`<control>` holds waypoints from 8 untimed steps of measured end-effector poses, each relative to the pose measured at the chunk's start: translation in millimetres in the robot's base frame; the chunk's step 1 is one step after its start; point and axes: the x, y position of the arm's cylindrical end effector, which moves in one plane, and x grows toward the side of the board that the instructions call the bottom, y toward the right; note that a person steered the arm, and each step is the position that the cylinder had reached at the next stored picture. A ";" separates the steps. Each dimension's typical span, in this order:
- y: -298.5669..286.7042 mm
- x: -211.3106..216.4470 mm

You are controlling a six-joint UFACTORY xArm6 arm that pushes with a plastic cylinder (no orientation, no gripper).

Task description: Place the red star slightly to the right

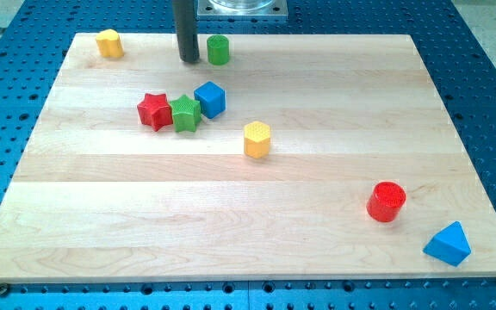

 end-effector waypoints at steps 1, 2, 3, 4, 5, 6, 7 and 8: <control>53.2 4.5; 101.2 8.6; 116.8 18.5; 114.3 34.9; 114.3 36.3; 114.3 36.3; 95.8 53.8; 46.2 76.3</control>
